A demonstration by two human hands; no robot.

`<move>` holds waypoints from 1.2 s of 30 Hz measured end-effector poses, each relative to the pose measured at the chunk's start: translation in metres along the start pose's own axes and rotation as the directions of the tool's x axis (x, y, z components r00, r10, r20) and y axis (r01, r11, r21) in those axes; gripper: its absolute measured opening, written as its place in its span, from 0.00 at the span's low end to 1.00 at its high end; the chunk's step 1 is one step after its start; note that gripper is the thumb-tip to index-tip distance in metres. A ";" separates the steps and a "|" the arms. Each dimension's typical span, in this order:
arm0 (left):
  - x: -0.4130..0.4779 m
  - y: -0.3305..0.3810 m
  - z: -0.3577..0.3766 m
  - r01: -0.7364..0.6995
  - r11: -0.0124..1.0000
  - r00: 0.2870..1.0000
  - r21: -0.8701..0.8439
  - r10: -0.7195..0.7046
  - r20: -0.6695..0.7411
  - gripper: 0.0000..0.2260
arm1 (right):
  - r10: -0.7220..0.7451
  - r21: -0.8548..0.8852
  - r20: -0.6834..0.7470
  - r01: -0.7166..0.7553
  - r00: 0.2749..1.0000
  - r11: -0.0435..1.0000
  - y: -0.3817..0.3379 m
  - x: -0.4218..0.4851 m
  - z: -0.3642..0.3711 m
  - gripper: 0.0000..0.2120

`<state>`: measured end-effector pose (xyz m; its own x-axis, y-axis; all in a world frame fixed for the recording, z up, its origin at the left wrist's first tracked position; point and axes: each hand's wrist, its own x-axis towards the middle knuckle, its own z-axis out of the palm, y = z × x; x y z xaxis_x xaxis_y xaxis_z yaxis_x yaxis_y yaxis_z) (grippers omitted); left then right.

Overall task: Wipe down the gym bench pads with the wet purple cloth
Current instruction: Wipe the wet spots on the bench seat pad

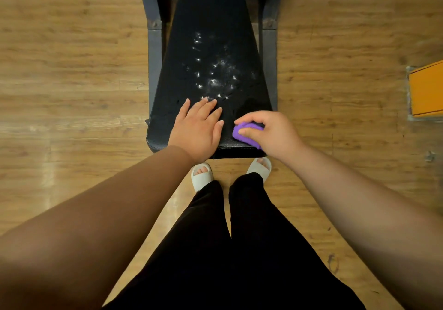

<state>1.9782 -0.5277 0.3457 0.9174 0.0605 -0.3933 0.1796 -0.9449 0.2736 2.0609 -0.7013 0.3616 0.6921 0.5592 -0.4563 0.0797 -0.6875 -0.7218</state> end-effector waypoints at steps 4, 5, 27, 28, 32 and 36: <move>0.001 0.013 -0.001 0.035 0.998 0.999 -0.059 -0.035 0.002 0.22 | -0.064 -0.021 0.031 0.065 0.997 0.998 0.007 0.003 -0.009 0.10; 0.002 0.018 -0.001 0.035 0.996 0.999 -0.085 -0.035 0.001 0.22 | -0.048 -0.027 -0.006 0.048 0.999 0.998 0.010 0.013 -0.012 0.10; 0.010 0.035 0.008 0.085 0.996 0.996 -0.009 -0.085 0.034 0.22 | -0.175 0.011 0.108 0.175 0.979 0.985 0.030 0.015 -0.027 0.10; 0.010 0.035 0.009 0.086 0.996 0.996 -0.008 -0.086 0.035 0.22 | -0.165 -0.003 0.104 0.166 0.981 0.986 0.031 0.027 -0.028 0.09; 0.010 0.035 0.008 0.089 0.996 0.995 0.001 -0.089 0.033 0.24 | -0.115 -0.009 0.095 0.116 0.989 0.993 0.025 0.055 -0.030 0.08; 0.010 0.036 0.008 0.091 0.996 0.995 0.007 -0.092 0.041 0.25 | -0.186 0.012 0.160 0.187 0.969 0.982 0.031 0.016 -0.031 0.09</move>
<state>1.9911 -0.5636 0.3440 0.8816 0.1335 -0.4527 0.2602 -0.9377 0.2302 2.0965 -0.7276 0.3481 0.5415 0.7441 -0.3912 0.1988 -0.5655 -0.8004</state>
